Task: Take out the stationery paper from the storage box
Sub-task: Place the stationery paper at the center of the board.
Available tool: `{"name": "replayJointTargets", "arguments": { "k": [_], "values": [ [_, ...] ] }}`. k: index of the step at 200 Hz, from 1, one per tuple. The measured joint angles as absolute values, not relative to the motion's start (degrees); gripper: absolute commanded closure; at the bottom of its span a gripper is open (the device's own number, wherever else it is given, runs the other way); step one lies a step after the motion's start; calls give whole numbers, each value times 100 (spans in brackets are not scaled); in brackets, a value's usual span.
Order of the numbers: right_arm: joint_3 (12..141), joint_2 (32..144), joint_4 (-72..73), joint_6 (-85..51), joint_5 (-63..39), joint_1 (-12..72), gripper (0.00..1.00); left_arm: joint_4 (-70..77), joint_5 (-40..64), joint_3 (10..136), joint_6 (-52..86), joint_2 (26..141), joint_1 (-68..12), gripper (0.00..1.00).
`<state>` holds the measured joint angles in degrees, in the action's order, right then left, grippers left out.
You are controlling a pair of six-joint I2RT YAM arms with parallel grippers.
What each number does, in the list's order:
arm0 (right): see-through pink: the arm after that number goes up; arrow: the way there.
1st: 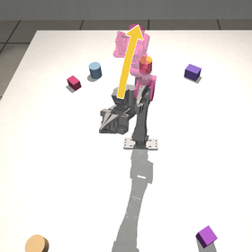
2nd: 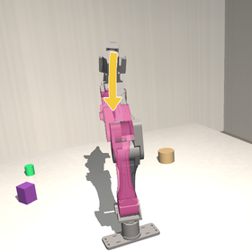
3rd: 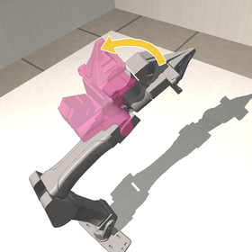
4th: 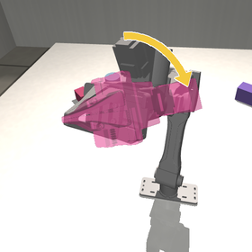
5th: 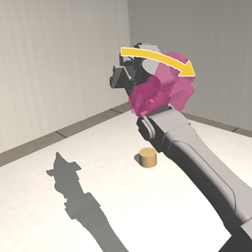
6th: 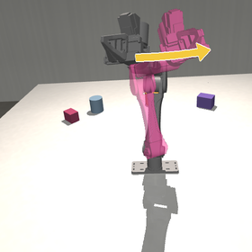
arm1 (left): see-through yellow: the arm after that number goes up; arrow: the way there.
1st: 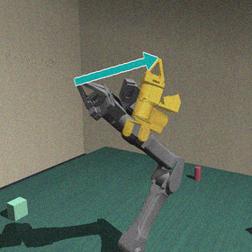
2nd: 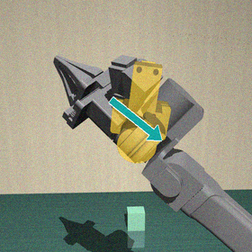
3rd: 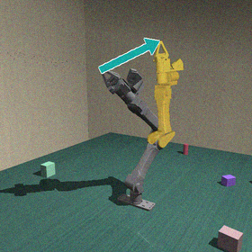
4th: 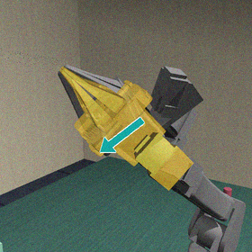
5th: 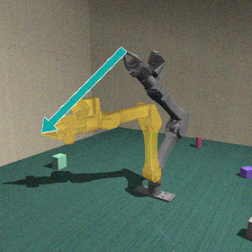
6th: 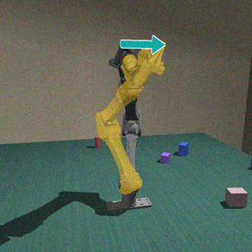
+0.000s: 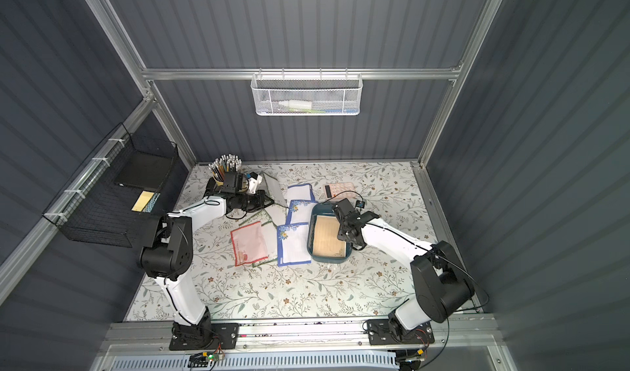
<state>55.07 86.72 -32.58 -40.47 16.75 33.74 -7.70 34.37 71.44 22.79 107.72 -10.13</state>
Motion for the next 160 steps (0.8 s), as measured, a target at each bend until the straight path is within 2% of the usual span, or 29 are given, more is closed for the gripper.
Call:
{"name": "replayJointTargets", "arguments": {
  "k": [17, 31, 59, 80, 121, 160],
  "values": [
    [5487, 8676, -3258, -4047, 1651, 3374, 45, -825, 3310, 7142, 2292, 10772, -1004, 65],
    [5478, 8696, -3253, -4047, 1632, 3374, 45, -854, 3225, 7137, 2296, 10772, -1002, 55],
    [5472, 8772, -3238, -4047, 1590, 3374, 45, -932, 3017, 7116, 2281, 10772, -1002, 47],
    [5472, 8777, -3234, -4047, 1588, 3374, 45, -1098, 2650, 7118, 2257, 10772, -1002, 35],
    [5472, 8799, -3210, -4047, 1566, 3374, 45, -1881, 1291, 7354, 2318, 10770, -1002, 26],
    [5531, 9004, -3175, -4032, 1498, 3374, 45, -2255, 272, 7441, 2379, 10501, -1002, 25]
  ]
}}
